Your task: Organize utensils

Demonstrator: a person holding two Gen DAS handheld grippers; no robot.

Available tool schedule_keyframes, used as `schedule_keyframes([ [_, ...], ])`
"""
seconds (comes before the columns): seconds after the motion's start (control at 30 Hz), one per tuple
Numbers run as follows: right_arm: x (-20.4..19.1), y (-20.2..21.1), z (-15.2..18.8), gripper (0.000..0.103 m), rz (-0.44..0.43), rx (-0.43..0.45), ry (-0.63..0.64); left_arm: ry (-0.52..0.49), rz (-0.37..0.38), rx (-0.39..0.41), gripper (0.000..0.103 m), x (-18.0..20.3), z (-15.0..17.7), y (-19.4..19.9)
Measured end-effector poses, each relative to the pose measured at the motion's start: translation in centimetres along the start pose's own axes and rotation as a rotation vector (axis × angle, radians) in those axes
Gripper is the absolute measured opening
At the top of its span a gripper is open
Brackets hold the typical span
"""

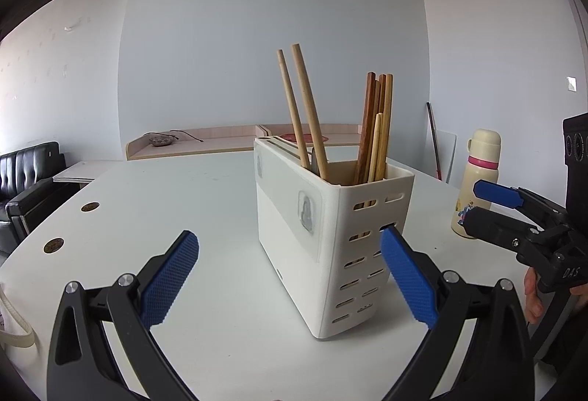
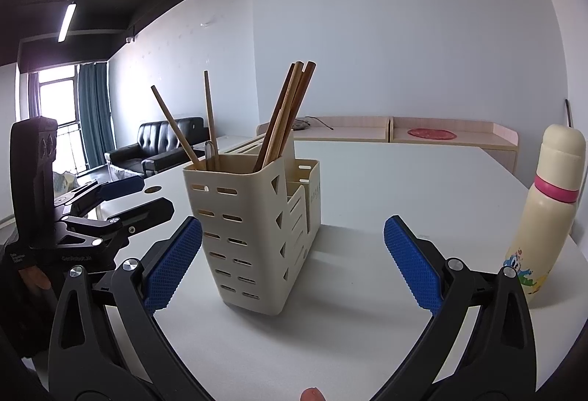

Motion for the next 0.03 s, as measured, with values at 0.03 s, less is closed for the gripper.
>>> schedule_keyframes([
  [0.03,-0.01,-0.01,-0.01,0.095,-0.001,0.000,0.000,0.001,-0.001,0.000,0.098,-0.04,0.00,-0.04],
])
Point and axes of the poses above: each gripper's, at about its wrist camera, not at the fingertips, and y roughly against the way its jaws point, x to its right, z to its underside, the point moved 5 cm from there along -y, roughly the way its jaws point, and after that the axes turned 10 degrees about y, right-handed, at the moved point
